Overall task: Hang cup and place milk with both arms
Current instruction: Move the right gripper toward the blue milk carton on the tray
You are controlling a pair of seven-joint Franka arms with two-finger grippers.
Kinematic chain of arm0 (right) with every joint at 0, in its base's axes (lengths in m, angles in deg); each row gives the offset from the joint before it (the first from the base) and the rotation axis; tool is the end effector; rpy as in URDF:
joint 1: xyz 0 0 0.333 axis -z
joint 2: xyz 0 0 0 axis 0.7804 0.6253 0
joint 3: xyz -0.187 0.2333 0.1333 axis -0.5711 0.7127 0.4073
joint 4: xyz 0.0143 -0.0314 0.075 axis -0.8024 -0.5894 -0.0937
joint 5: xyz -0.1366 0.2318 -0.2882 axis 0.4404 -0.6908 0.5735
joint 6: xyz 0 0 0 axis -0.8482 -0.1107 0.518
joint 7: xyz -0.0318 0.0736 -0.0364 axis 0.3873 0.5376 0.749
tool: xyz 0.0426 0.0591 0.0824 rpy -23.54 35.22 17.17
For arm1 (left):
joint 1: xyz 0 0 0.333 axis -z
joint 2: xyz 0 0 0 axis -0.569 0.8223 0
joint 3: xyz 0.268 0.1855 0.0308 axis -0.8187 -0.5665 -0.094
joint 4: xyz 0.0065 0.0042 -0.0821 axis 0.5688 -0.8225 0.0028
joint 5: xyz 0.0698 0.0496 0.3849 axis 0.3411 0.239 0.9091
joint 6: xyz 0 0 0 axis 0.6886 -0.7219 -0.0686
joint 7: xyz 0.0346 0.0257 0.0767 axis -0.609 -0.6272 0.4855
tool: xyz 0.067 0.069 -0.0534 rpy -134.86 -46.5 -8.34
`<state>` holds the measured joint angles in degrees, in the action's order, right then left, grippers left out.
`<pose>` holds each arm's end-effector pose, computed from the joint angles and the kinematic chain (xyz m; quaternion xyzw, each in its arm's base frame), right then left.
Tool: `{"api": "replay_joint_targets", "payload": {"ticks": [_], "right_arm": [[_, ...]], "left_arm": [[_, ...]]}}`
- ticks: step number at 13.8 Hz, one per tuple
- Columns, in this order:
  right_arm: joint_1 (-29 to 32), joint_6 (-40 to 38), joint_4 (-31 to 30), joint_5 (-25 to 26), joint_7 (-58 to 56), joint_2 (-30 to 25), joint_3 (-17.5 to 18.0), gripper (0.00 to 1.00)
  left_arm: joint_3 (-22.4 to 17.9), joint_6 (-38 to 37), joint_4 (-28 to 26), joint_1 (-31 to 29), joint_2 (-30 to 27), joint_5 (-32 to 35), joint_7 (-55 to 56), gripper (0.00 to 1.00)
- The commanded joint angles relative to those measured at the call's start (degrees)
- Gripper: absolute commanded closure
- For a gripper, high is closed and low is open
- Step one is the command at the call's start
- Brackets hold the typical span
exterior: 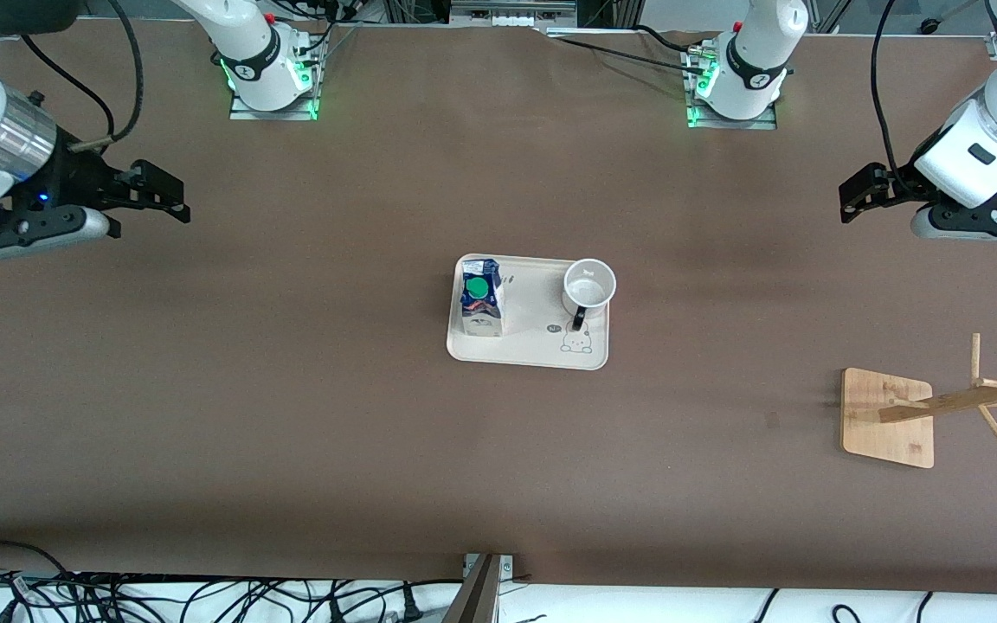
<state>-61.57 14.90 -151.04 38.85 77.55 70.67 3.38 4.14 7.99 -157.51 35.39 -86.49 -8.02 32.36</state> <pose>0.5729 0.0922 0.5752 -0.9931 -0.0926 0.0435 0.0569 0.5449 -0.0449 0.5935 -0.9994 0.0193 0.0201 0.0187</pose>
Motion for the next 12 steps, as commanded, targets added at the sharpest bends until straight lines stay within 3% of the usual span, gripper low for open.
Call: {"api": "replay_joint_targets", "payload": {"ticks": [1, 3, 7, 12], "right_arm": [[-1.68, -3.42, 1.02, -0.97, -0.32, 4.87, -0.22, 0.0], [-5.61, -2.4, 1.02, -1.32, 2.22, 5.31, 0.22, 0.0], [-16.68, 5.33, 1.29, -3.34, 17.85, 9.52, 0.57, 0.0], [-30.58, 20.96, 2.51, -2.47, 41.15, 18.65, 0.4, 0.0]], "left_arm": [[0.09, -1.42, 1.71, -0.1, 0.56, -0.53, -0.74, 0.0], [0.09, -1.42, 1.71, -0.1, 0.56, -0.53, -0.74, 0.0], [0.09, -1.6, 1.71, -0.1, 0.56, -0.53, -0.74, 0.0], [0.09, -1.69, 1.71, -0.1, 0.56, -0.53, -0.83, 0.0]]}}
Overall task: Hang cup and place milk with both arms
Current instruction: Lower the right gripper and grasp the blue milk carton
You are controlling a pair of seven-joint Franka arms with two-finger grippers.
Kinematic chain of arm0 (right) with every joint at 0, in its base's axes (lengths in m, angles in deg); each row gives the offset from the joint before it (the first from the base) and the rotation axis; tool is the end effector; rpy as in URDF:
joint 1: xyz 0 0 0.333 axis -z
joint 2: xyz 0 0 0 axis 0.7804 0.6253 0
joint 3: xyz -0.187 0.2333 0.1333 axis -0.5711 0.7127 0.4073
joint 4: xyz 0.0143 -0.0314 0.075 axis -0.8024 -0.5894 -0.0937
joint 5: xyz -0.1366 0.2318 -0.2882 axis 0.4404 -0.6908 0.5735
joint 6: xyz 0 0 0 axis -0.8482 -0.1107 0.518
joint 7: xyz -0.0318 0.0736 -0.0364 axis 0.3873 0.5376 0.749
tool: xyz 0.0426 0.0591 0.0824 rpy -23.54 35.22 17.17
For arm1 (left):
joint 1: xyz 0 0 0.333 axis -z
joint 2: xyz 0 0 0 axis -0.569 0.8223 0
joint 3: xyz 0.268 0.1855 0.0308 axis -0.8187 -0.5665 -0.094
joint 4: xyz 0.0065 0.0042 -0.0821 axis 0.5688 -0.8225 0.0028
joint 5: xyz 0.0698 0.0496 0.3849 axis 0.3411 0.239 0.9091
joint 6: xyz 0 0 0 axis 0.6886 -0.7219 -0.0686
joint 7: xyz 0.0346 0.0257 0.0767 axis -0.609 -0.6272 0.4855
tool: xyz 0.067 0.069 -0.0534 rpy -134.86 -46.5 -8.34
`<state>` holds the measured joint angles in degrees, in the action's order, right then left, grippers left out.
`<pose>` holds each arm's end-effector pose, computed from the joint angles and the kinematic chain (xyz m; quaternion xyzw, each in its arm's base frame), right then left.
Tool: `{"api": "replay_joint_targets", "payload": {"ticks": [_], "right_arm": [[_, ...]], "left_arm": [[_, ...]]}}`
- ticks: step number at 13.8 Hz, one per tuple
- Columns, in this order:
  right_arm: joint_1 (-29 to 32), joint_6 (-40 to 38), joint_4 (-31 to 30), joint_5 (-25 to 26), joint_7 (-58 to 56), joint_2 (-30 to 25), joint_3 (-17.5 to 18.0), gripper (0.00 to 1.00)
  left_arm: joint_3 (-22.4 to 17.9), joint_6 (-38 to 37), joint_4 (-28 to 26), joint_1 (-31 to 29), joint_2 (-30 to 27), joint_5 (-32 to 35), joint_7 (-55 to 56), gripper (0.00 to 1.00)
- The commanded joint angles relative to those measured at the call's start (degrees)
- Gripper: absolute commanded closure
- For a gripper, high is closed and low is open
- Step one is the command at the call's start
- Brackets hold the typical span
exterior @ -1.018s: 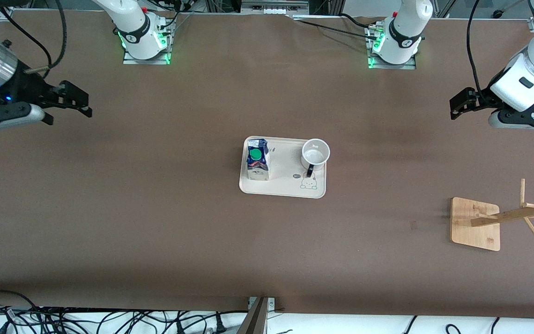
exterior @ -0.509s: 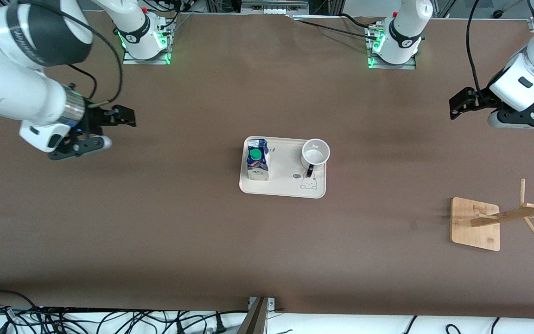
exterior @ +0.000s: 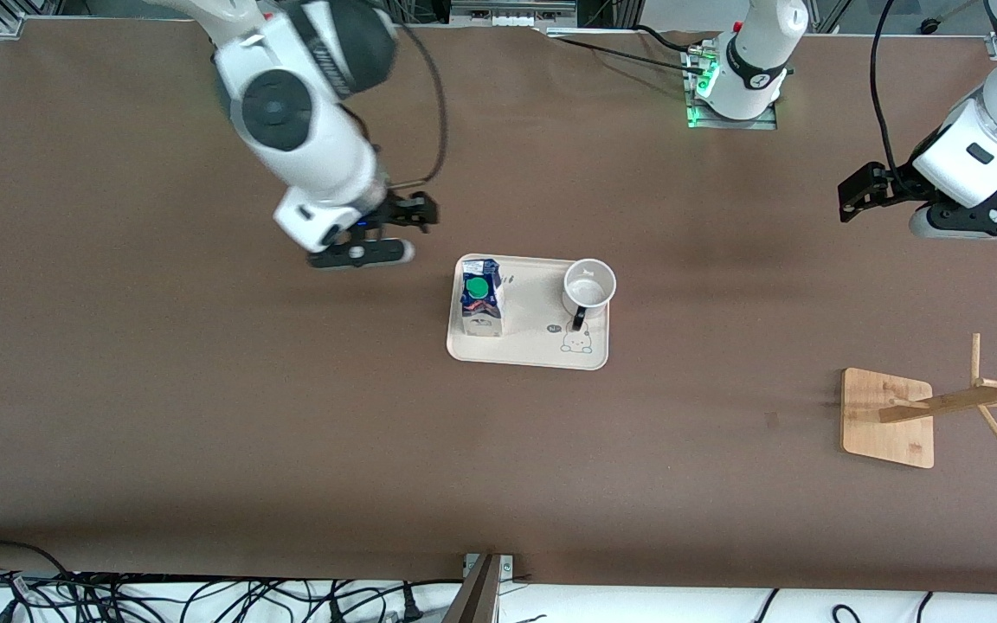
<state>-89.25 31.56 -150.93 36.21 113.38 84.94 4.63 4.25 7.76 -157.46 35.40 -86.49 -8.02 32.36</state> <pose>0.5194 0.4050 0.4450 -0.9969 -0.0096 0.0587 0.0508 0.5444 -0.0460 0.5936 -0.9994 0.0203 0.0217 0.0189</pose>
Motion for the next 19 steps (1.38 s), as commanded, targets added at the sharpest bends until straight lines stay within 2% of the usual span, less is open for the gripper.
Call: {"api": "replay_joint_targets", "payload": {"ticks": [1, 5, 12, 13, 14, 15, 17, 18, 19], "right_arm": [[-3.52, 5.73, 3.28, 0.18, 6.21, 6.15, -0.85, 0.0], [-4.75, 8.01, 6.19, 0.44, 9.38, 10.11, -0.85, 0.0], [-6.07, 13.21, 6.1, 0.7, 9.47, 13.37, -0.94, 0.0], [-6.16, 13.65, 6.1, 1.14, 9.47, 13.89, -0.94, 0.06], [-6.16, 13.65, 6.1, 2.19, 9.39, 13.99, -0.85, 0.2], [-6.16, 13.65, 6.1, 2.81, 9.21, 13.99, -0.85, 0.42], [-6.07, 13.57, 6.19, 2.9, 8.25, 13.9, -1.03, 0.7], [-5.9, 13.3, 6.19, 2.81, 7.9, 13.64, -1.12, 0.78], [-5.64, 12.95, 6.28, 2.81, 7.8, 13.37, -1.12, 0.79]], "left_arm": [[-0.02, -1.46, 1.67, -0.1, 0.56, -0.53, -0.83, 0.0], [-0.11, -1.46, 1.67, -0.1, 0.56, -0.53, -0.83, 0.0], [-0.28, -2.43, 1.67, -0.1, 0.47, -0.44, -0.83, 0.0], [-0.37, -2.43, 1.67, -0.1, 0.47, -0.44, -0.92, 0.0], [-0.46, -2.43, 1.67, -0.1, 0.47, -0.44, -0.92, 0.0], [-0.46, -2.52, 1.67, -0.1, 0.47, -0.36, -0.92, 0.0], [-0.28, -2.52, 1.67, -0.1, 0.47, -0.35, -0.83, 0.0], [-0.28, -2.52, 1.76, -0.1, 0.47, -0.35, -0.83, 0.0], [-0.37, -2.52, 1.76, -0.1, 0.47, -0.35, -0.83, 0.0]]}}
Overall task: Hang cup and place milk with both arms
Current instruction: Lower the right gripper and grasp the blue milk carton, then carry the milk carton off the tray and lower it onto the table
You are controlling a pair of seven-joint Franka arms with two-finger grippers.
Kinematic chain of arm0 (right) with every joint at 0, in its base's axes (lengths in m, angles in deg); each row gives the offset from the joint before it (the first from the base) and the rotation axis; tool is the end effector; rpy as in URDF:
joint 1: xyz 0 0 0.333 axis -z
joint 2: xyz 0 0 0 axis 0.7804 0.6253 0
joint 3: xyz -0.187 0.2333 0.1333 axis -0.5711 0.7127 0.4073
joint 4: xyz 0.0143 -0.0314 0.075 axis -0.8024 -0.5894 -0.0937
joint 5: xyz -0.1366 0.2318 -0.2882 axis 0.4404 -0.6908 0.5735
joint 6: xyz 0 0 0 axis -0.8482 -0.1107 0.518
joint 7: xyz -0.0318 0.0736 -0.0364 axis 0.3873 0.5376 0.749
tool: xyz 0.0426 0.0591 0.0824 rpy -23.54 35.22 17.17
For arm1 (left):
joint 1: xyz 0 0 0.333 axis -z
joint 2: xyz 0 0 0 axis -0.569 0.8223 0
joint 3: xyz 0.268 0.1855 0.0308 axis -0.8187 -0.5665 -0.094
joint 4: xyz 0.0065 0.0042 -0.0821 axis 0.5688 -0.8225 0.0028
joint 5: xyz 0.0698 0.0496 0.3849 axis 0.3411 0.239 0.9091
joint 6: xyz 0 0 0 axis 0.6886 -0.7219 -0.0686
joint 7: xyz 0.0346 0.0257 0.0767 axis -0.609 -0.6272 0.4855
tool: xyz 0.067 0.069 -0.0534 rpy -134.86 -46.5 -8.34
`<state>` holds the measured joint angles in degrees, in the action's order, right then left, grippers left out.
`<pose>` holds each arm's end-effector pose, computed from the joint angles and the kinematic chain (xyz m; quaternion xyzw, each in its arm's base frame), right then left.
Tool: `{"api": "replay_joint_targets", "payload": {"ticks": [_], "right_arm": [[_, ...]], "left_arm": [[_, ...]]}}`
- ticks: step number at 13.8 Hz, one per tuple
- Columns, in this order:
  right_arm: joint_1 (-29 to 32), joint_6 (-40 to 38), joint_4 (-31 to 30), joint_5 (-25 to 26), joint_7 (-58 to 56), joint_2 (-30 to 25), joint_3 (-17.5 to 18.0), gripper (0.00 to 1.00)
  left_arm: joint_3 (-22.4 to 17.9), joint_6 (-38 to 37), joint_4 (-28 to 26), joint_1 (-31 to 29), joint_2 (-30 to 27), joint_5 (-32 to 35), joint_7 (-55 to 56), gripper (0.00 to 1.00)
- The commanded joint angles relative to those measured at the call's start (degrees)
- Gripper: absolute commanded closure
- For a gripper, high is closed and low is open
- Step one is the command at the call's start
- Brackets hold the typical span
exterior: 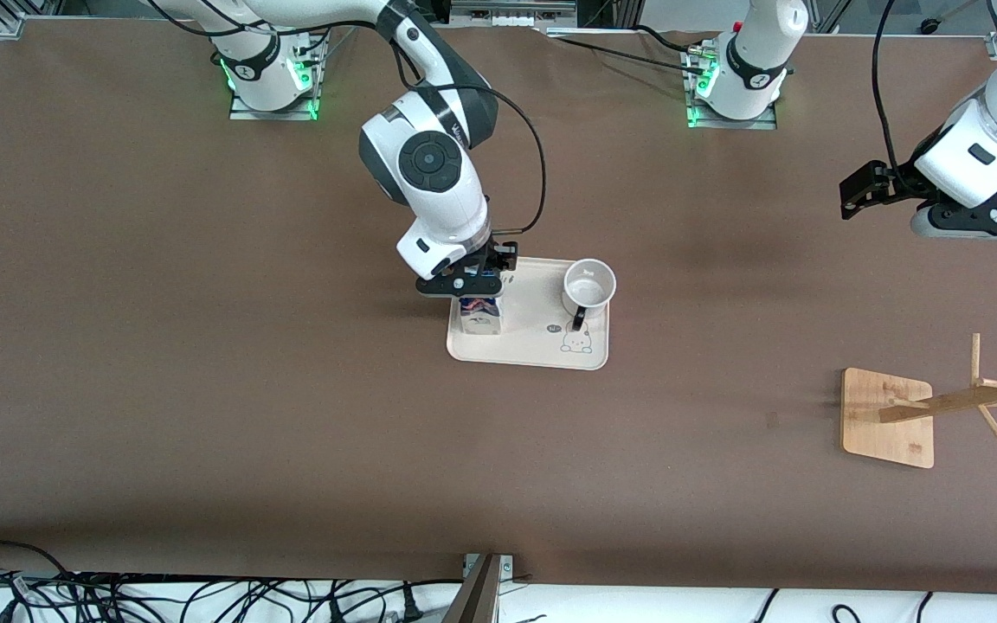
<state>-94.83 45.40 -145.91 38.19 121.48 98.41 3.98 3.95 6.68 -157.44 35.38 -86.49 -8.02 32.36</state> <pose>0.5289 0.4835 0.3454 -0.9982 0.0216 0.0109 0.0545 0.5425 -0.0427 0.5922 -0.9992 0.0173 0.0310 0.0194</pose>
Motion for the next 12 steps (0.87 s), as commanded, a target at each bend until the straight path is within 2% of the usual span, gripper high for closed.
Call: {"api": "replay_joint_targets", "payload": {"ticks": [1, 4, 7, 10, 12], "right_arm": [[0.03, -1.32, 1.34, 0.66, -0.3, -0.36, -0.55, 0.79], [1.78, -5.97, 1.42, 0.74, -4.32, -3.26, -0.9, 0.79], [5.64, -9.92, 1.07, 0.04, -15.11, -6.6, -3.96, 0.78], [6.97, -12.31, 0.11, -0.74, -26.8, -7.31, -9.84, 0.78], [7.41, -12.31, -2.17, -3.98, -31.65, -8.01, -15.02, 0.78]], "left_arm": [[-0.06, -1.44, 1.73, -0.08, 0.47, -0.27, -0.83, 0.0], [0.29, -1.87, 2.61, -0.08, 0.56, -0.27, -0.83, 0.0], [0.38, -2.23, 2.96, -0.08, 0.65, -0.27, -0.83, 0.0], [0.38, -2.49, 2.96, -0.08, 0.65, -0.27, -0.83, 0.0], [0.38, -2.84, 2.96, -0.08, 0.65, -0.27, -0.83, 0.0]]}}
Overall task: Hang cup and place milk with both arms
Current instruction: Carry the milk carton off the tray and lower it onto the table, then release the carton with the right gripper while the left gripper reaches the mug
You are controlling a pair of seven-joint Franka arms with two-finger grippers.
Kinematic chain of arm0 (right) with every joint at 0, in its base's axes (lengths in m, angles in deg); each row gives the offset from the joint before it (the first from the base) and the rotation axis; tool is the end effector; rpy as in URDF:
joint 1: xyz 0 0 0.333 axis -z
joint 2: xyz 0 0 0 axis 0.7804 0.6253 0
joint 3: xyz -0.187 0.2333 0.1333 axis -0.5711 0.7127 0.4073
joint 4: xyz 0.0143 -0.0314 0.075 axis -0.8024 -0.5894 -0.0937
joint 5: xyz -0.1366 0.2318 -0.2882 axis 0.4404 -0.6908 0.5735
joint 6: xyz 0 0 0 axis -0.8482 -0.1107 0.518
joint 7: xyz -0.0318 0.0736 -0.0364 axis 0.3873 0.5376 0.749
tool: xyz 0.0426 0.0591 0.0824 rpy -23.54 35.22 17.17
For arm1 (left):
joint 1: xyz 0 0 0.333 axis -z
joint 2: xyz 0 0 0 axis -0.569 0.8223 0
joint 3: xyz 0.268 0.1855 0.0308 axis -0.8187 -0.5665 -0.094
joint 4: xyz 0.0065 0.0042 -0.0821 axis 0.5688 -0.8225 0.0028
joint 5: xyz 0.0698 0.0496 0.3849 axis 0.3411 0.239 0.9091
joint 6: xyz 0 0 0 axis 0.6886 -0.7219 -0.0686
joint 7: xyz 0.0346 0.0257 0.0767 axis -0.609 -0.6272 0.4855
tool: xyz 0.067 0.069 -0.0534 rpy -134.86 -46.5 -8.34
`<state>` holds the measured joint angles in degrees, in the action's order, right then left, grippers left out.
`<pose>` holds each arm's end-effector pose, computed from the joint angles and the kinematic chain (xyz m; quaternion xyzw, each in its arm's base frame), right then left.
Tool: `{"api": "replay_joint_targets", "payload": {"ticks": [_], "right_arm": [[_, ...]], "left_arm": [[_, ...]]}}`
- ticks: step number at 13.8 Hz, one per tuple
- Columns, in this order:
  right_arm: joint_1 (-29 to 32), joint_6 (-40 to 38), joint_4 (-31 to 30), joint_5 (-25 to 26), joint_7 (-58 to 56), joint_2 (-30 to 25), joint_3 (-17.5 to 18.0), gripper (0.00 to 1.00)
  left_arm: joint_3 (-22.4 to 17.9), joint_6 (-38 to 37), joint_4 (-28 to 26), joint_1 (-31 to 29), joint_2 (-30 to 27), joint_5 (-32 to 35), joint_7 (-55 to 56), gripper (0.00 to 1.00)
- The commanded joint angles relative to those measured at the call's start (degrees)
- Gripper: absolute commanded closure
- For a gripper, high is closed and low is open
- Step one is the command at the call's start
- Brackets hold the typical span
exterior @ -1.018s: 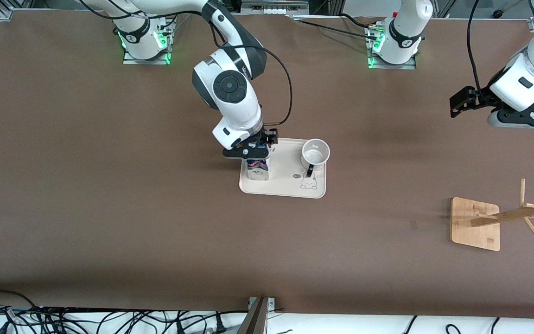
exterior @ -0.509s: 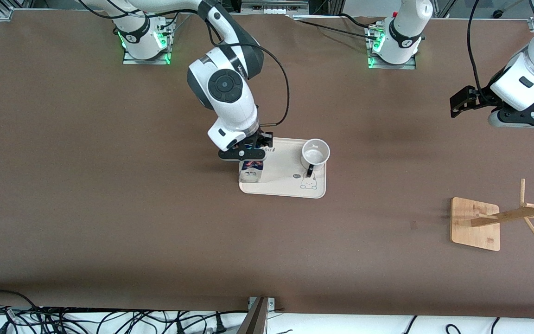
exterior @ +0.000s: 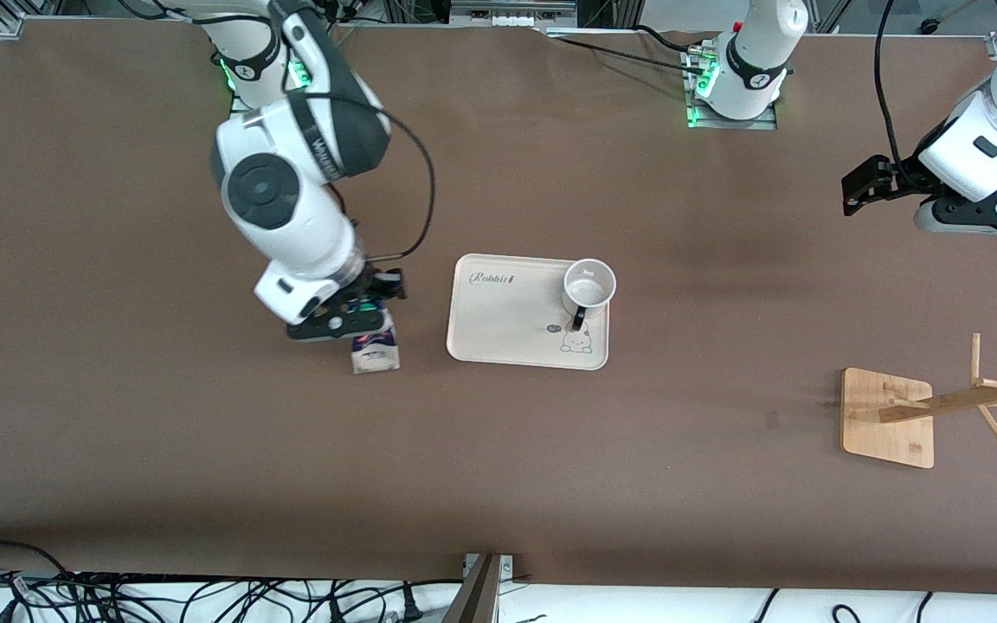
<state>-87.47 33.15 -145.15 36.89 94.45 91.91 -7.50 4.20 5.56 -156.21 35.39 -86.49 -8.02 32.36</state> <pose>0.6216 0.3000 0.4187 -0.9976 -0.0644 0.0159 0.0178 0.5415 -0.0451 0.6008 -0.9992 0.0193 0.0300 0.0195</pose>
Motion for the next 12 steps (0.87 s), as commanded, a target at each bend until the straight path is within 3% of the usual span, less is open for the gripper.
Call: {"api": "replay_joint_targets", "payload": {"ticks": [1, 3, 7, 12], "right_arm": [[0.14, -0.07, -5.02, -3.75, -8.74, -1.94, -5.75, 0.78], [0.4, 0.28, -9.15, -5.85, -17.44, -3.52, -10.93, 0.77], [0.75, 1.94, -16.28, -10.78, -29.14, -5.38, -17.45, 0.75], [0.76, 8.17, -23.75, -12.11, -31.9, -6.95, -18.95, 0.73]], "left_arm": [[0.12, -1.81, 1.73, -0.09, 0.65, -0.27, -0.83, 0.0], [0.12, -1.81, 1.82, -0.09, 0.65, -0.27, -0.83, 0.0], [0.21, -1.81, 1.82, -0.01, 0.65, -0.18, -0.74, 0.0], [-0.14, -1.81, 1.82, -0.01, 0.74, -0.27, -0.65, 0.0]]}}
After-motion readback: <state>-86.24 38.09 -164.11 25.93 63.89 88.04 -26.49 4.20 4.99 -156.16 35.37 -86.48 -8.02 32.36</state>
